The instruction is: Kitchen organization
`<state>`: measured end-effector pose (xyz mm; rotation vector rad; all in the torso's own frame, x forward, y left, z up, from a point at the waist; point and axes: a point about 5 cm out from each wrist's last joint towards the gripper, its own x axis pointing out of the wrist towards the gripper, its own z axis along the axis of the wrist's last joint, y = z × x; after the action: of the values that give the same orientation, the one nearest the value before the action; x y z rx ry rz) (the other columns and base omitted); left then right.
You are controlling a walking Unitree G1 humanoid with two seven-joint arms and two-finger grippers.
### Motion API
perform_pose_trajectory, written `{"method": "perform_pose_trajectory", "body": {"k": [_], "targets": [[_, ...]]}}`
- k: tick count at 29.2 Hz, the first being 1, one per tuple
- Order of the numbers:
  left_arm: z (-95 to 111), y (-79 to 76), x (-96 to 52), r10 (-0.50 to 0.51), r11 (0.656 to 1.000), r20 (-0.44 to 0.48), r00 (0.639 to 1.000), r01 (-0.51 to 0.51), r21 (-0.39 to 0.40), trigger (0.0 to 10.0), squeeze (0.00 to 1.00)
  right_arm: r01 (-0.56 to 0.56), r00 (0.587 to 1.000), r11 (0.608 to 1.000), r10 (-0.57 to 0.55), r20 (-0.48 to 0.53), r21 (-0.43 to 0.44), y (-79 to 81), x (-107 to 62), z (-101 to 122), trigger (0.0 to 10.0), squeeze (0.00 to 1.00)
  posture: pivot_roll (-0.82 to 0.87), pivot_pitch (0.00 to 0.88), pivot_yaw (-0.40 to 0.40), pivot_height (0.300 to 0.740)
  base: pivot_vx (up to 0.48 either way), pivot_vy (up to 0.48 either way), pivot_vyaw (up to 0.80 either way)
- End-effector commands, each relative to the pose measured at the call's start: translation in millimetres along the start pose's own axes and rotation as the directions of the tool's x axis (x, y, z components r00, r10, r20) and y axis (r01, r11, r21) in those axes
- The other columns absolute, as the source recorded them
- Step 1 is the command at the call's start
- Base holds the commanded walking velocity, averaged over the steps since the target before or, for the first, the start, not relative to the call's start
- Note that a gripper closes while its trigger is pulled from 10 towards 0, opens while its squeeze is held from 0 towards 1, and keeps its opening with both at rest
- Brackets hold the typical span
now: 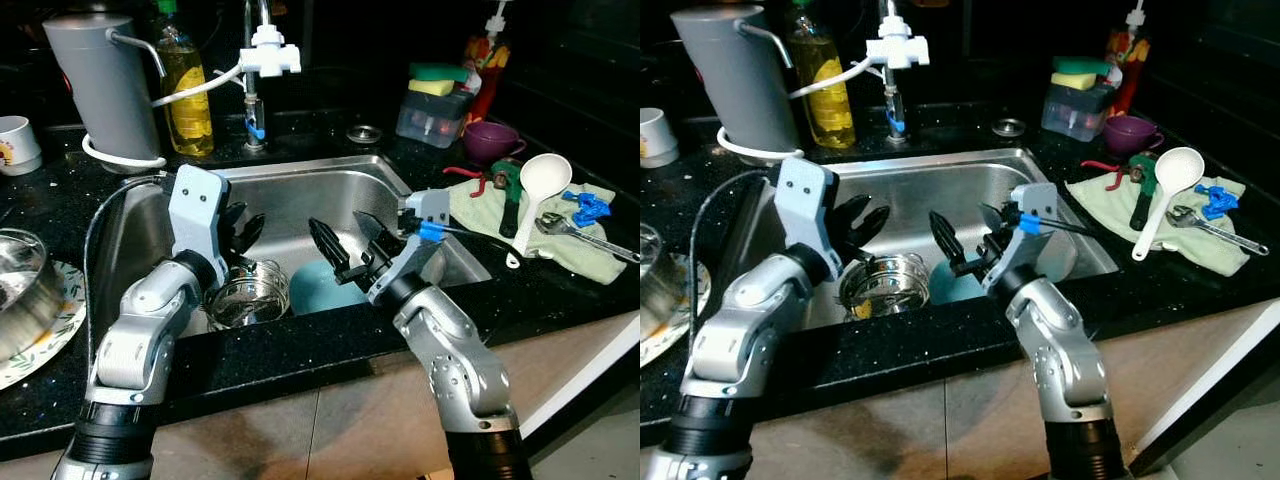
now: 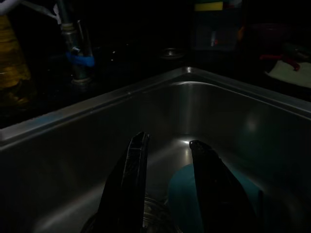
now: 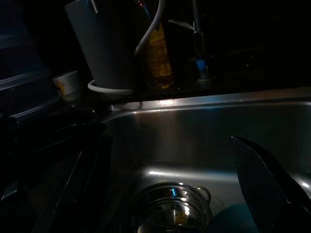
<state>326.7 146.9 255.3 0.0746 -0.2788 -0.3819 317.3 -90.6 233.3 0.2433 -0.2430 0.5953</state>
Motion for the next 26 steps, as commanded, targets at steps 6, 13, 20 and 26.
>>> {"method": "perform_pose_trajectory", "body": {"k": [6,13,20,26], "targets": [[-2.2,-0.8,-3.9,0.002,1.0,-0.024,1.0,-0.003,-0.015,10.0,0.0,-0.006,1.0,1.0,0.006,0.005,-0.001,4.3,-1.5,-0.8,10.0,0.0,-0.01,0.124,-0.04,0.74,-0.382,0.0,0.0],[-2.4,-2.4,-5.0,-0.002,1.0,-0.037,0.999,0.002,-0.018,10.0,0.0,-0.005,1.0,1.0,0.005,0.001,-0.003,4.1,-1.9,-1.8,10.0,0.0,-0.01,0.124,-0.039,0.74,-0.379,0.0,0.0],[-1.8,-0.7,-7.5,0.006,1.0,-0.045,0.999,-0.006,-0.009,10.0,0.0,-0.011,1.0,1.0,0.011,-0.002,-0.007,5.3,-2.1,-2.1,10.0,0.0,-0.01,0.124,-0.039,0.74,-0.257,0.0,0.0],[-5.2,1.6,-9.6,0.02,1.0,-0.078,0.997,-0.02,0.0,10.0,0.0,-0.024,1.0,1.0,0.023,-0.011,-0.001,6.9,-2.4,-3.0,10.0,0.0,-0.01,0.126,-0.044,0.74,0.0,0.0,0.0]]}}
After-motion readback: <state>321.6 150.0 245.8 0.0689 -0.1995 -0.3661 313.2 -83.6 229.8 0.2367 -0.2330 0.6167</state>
